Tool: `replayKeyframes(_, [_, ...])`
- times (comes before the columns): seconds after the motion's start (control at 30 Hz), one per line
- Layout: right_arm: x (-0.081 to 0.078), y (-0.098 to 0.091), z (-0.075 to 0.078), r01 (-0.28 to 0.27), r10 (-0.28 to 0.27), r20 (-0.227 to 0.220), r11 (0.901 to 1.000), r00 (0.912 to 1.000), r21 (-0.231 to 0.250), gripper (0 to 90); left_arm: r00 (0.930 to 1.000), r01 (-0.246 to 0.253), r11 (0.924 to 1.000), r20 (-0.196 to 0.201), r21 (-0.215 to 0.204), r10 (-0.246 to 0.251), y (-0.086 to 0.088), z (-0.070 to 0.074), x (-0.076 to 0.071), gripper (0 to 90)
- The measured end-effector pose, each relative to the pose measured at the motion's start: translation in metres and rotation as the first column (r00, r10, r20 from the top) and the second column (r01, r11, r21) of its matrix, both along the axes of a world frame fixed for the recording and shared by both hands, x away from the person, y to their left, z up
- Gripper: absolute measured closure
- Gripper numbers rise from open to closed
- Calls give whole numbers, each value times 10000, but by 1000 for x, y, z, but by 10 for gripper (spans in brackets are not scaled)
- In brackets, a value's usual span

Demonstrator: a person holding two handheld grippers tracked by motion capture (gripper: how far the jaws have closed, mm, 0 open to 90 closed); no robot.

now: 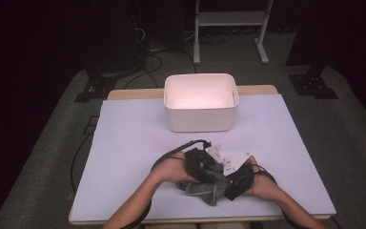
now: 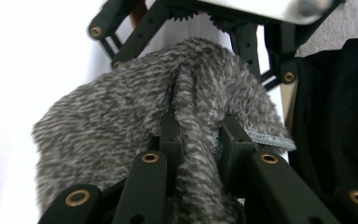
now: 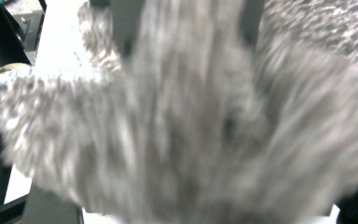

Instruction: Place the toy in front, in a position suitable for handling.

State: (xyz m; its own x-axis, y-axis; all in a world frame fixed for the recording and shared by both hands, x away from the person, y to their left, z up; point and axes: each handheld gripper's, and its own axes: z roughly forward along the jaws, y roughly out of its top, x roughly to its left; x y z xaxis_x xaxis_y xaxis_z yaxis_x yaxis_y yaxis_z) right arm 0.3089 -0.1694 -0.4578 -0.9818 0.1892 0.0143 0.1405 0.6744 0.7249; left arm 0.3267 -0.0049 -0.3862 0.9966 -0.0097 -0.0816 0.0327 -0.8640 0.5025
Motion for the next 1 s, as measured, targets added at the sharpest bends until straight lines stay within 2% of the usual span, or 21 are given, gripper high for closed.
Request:
replayKeyframes(0.1, [0,-1,-3,29,-29,-28,9999,10000,-102,235,10000,15,9999,-39,121,-15,-3,-3,0,746])
replayKeyframes(0.23, [1,-2,-3,-15,14,-113,10000,9999,-90,236,9998,-132,9993,125,337,128,7,0,-1,746])
replayKeyframes(0.33, [1,-2,-2,-44,43,-79,9999,10000,-126,236,9995,-216,9987,235,456,205,22,0,-2,745])
replayKeyframes(0.47, [2,-4,-3,-66,65,-49,9999,10000,-106,236,9963,-769,9947,447,685,740,49,-2,-3,744])
replayKeyframes(0.53, [2,-4,-2,-36,34,-136,9999,9999,-109,236,9933,-1103,9916,421,671,1077,63,-2,-2,744])
replayKeyframes(0.63, [2,-5,-2,-45,43,-140,9999,9999,-136,236,9870,-1555,9834,545,930,1509,85,-4,0,744])
replayKeyframes(0.73, [3,-7,-2,-91,89,-158,9999,9998,-146,236,9823,-1839,9791,520,867,1799,100,-3,1,743])
replayKeyframes(0.8, [4,-9,-2,-130,127,-159,9998,9998,-161,236,9796,-1989,9781,423,620,1965,107,-2,1,744])
replayKeyframes(0.9, [6,-10,-2,-231,228,-177,9996,9996,-184,235,9803,-1959,9792,378,521,1940,107,-1,1,744])
replayKeyframes(1.0, [5,-9,-1,-230,228,-71,9994,9997,-260,235,9838,-1784,9829,264,462,1773,97,-3,2,743])
